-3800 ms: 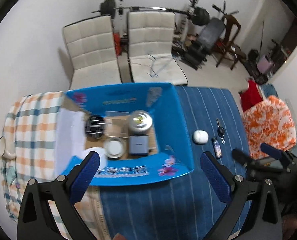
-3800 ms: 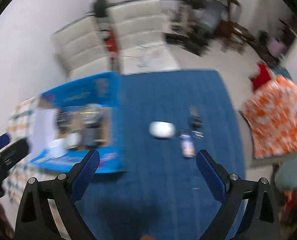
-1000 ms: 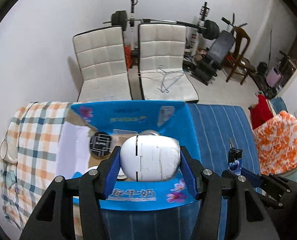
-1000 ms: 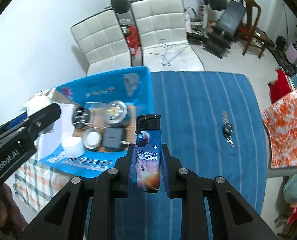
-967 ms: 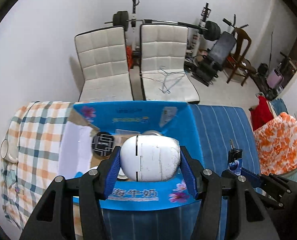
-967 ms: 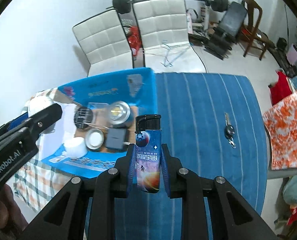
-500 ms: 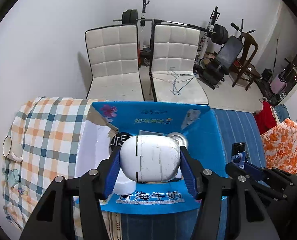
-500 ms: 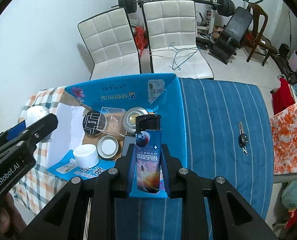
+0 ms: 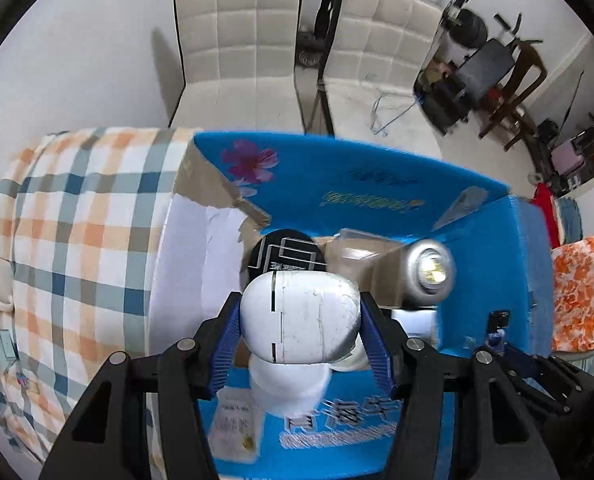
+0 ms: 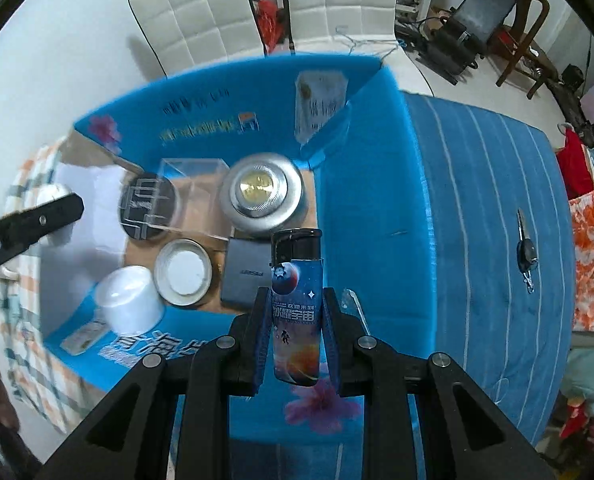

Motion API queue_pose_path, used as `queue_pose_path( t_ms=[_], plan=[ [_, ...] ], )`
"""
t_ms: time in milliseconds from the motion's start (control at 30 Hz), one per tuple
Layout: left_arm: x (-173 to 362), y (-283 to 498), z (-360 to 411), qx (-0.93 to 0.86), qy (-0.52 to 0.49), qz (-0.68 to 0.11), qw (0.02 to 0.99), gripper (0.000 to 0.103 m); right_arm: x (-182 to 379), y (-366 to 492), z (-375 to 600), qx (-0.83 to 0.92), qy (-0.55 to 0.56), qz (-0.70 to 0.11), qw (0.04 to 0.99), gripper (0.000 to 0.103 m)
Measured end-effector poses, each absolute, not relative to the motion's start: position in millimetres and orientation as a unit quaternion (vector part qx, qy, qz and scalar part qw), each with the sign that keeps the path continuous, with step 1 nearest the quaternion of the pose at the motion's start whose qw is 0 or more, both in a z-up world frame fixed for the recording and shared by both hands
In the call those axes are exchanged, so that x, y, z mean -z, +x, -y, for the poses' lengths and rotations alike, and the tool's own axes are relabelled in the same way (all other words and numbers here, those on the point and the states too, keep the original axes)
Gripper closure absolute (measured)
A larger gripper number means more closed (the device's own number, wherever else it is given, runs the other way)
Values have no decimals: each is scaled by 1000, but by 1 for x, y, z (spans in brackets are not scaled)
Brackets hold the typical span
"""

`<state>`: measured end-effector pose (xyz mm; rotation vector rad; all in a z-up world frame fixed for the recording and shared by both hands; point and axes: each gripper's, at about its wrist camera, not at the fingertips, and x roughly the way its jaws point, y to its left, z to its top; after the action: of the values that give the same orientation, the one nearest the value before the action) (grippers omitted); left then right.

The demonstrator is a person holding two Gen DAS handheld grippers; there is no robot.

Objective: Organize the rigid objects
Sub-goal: 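Carry the earbud case and lighter over the blue box, then lower the earbud case and lighter into the box and release both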

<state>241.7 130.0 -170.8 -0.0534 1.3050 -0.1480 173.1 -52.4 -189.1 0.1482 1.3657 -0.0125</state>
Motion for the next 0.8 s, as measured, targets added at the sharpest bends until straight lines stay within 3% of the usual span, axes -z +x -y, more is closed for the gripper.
queue_pose_path(
  t_ms=[333,700,800],
  plan=[
    [235,252,-125,83,8,-683,726,49,241,186,39,13,57,-675,736,77],
    [254,241,-137,78,-27,-709,701,49,261,203,51,-1,90,-696,712,76],
    [253,239,-139,73,-33,-712,698,49,261,206,60,2,95,-701,706,68]
  ],
)
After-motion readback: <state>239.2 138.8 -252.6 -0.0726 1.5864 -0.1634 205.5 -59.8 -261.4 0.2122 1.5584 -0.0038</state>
